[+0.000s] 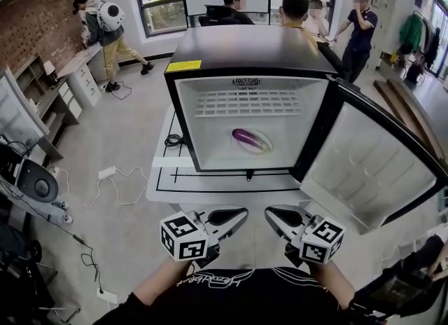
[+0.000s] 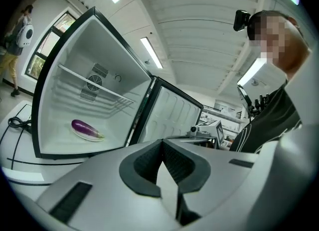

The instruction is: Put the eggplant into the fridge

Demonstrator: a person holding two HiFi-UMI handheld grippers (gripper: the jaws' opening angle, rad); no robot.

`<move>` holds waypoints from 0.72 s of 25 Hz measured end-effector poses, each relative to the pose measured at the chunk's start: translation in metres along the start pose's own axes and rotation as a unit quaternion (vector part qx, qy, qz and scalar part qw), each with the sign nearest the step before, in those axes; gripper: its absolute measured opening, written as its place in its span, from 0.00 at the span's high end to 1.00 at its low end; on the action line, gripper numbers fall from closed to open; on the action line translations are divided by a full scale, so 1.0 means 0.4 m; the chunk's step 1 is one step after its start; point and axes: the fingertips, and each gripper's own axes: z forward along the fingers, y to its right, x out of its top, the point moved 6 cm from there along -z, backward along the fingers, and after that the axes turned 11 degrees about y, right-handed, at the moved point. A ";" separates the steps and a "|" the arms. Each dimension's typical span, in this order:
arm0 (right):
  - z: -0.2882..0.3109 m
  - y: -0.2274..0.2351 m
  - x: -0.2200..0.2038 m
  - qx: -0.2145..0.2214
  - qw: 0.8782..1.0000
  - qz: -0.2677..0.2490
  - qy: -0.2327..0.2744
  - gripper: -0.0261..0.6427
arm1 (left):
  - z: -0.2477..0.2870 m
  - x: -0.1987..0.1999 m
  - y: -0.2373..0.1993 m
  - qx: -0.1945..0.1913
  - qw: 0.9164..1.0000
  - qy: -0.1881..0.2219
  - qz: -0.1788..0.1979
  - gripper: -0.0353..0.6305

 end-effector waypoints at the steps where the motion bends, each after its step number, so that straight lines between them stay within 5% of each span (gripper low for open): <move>1: 0.003 -0.023 -0.005 -0.005 1.000 0.001 0.001 0.95 | -0.021 0.001 0.014 -0.002 1.000 -0.003 0.004 0.94; 18: -0.085 -0.494 -0.094 -0.030 0.997 -0.069 0.001 0.95 | -0.353 -0.046 0.314 -0.050 0.998 -0.016 0.029 0.94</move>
